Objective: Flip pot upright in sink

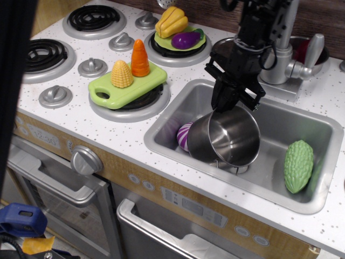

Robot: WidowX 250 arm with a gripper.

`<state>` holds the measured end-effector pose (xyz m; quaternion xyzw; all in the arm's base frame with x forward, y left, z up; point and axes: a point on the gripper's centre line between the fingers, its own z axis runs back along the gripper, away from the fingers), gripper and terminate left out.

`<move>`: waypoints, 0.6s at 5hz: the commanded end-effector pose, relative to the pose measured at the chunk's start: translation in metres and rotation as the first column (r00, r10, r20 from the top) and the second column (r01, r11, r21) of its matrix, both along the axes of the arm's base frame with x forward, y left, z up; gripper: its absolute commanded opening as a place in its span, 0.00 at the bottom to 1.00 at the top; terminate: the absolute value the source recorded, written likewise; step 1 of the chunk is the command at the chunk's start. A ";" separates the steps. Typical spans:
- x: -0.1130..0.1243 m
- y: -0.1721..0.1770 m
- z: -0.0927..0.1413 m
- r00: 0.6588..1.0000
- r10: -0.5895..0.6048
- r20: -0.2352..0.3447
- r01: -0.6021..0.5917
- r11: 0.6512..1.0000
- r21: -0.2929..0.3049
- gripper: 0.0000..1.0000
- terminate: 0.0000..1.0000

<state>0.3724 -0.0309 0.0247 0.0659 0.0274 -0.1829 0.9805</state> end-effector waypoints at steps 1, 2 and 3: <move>0.006 -0.002 0.014 0.984 0.008 0.180 0.001 0.999 -0.053 0.00 0.00; 0.003 -0.006 0.005 0.976 0.022 0.217 -0.013 0.999 -0.045 0.00 0.00; 0.001 -0.008 -0.007 0.958 0.036 0.286 -0.026 0.999 -0.039 0.00 0.00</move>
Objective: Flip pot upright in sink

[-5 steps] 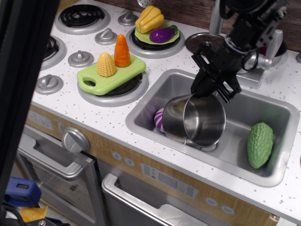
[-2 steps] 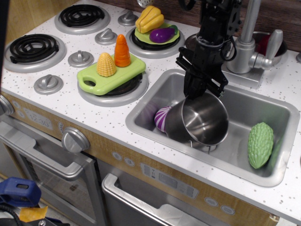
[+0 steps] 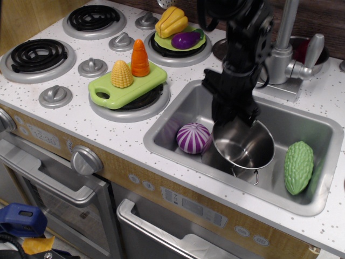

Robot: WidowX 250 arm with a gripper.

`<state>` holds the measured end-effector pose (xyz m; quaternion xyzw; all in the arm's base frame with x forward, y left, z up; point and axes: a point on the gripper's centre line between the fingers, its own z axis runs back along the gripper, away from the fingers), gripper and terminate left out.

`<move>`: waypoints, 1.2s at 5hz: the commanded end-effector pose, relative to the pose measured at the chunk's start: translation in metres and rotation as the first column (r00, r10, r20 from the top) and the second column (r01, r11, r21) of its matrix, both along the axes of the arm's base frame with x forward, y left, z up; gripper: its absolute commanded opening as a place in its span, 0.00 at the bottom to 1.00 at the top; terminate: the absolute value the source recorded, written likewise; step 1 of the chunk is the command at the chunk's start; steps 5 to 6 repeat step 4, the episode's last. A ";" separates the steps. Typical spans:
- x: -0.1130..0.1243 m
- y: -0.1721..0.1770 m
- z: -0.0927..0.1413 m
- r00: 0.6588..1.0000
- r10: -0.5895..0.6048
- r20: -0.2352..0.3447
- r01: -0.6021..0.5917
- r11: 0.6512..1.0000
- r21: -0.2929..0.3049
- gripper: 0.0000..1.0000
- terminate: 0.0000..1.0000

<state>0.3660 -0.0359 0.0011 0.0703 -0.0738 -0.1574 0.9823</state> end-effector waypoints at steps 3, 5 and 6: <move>0.011 -0.012 0.022 0.991 -0.009 0.133 0.007 1.000 0.016 1.00 0.00; 0.011 -0.012 0.022 0.991 -0.009 0.133 0.007 1.000 0.016 1.00 1.00; 0.011 -0.012 0.022 0.991 -0.009 0.133 0.007 1.000 0.016 1.00 1.00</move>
